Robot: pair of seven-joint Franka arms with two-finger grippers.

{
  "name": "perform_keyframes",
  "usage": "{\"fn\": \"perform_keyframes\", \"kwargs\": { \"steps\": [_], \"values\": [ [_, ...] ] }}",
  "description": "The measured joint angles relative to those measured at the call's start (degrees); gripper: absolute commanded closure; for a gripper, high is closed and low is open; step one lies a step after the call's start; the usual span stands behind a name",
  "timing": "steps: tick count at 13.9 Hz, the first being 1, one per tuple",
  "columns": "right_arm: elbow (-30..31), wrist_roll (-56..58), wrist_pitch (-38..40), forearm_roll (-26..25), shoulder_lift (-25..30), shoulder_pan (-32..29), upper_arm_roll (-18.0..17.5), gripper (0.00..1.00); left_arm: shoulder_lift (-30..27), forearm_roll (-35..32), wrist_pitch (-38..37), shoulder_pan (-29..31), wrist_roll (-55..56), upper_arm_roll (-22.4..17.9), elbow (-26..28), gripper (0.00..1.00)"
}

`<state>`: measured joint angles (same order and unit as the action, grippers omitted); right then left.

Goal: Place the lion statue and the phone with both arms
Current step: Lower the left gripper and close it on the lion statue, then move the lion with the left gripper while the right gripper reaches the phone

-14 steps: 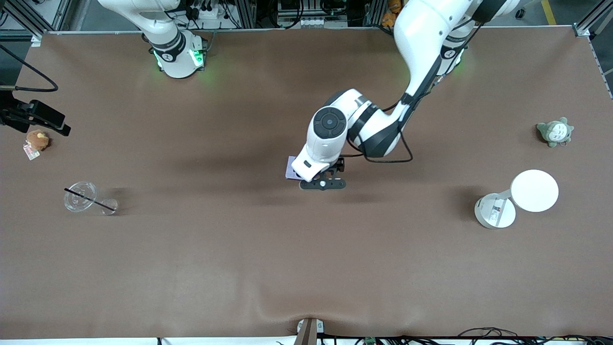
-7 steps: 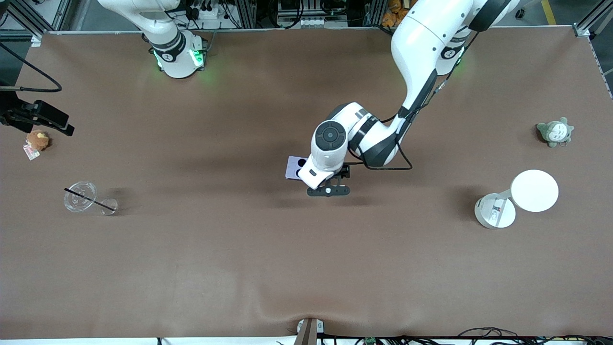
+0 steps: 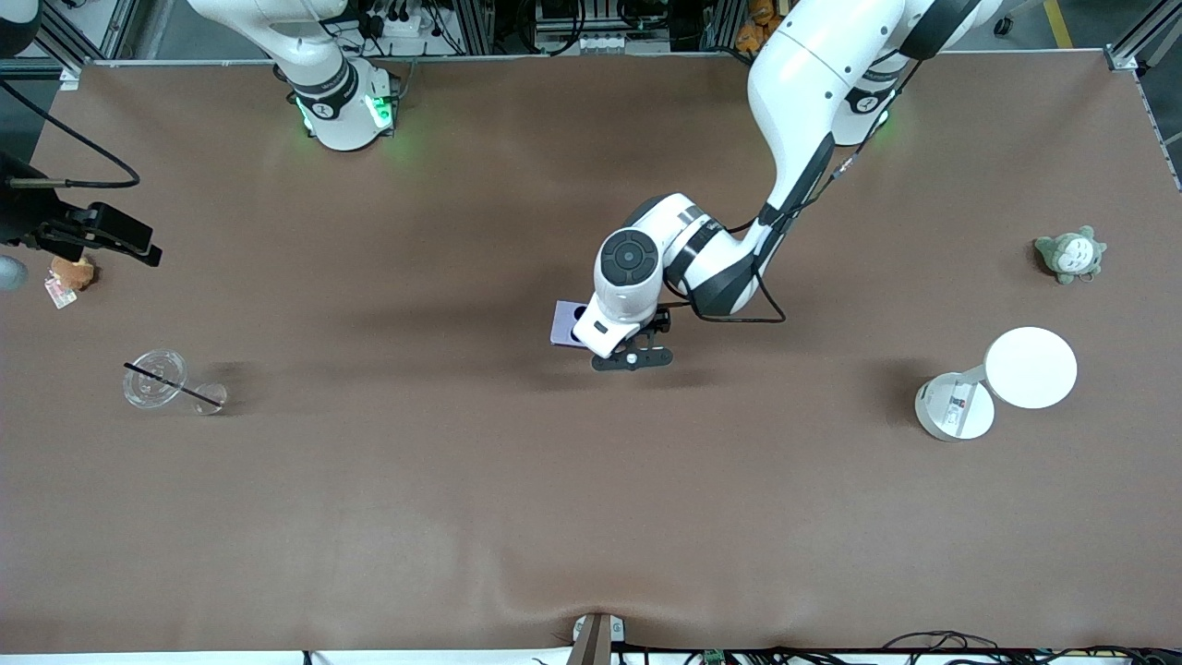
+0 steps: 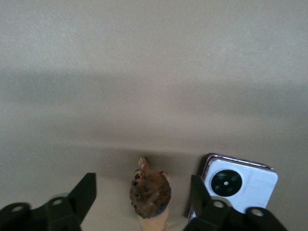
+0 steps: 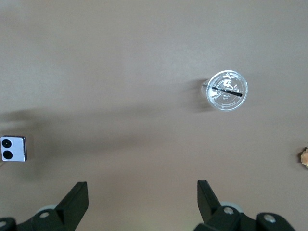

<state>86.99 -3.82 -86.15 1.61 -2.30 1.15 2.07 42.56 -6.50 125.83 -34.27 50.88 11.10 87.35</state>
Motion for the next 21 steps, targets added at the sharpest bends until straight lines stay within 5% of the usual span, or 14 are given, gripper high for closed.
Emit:
{"fn": "perform_keyframes", "kwargs": {
  "steps": [7,8,11,16,21],
  "values": [
    [0.52,-0.05,-0.49,0.22,-7.7,3.01,-0.12,0.0,-0.07,0.0,0.0,-0.41,0.02,0.49,0.61,0.33],
    [0.48,-0.09,-0.9,0.22,-9.21,3.9,-0.16,0.0,-0.08,0.0,-0.01,-0.57,0.06,0.53,0.73,0.44],
    [0.31,-0.09,-1.22,0.22,-13.06,4.36,-0.11,0.0,-0.1,0.0,-0.01,-0.88,0.07,0.54,1.4,0.98],
    [-0.87,-3.89,-3.23,5.9,-14.05,6.06,-0.2,0.0,-1.29,-0.01,-0.55,-0.78,0.06,0.5,1.16,1.0],
    [-0.82,-11.9,-9.54,7.75,-16.97,10.98,-0.31,0.0,-10.57,0.0,-12.03,3.05,-0.36,0.07,-0.03,1.0]
  ]
}}
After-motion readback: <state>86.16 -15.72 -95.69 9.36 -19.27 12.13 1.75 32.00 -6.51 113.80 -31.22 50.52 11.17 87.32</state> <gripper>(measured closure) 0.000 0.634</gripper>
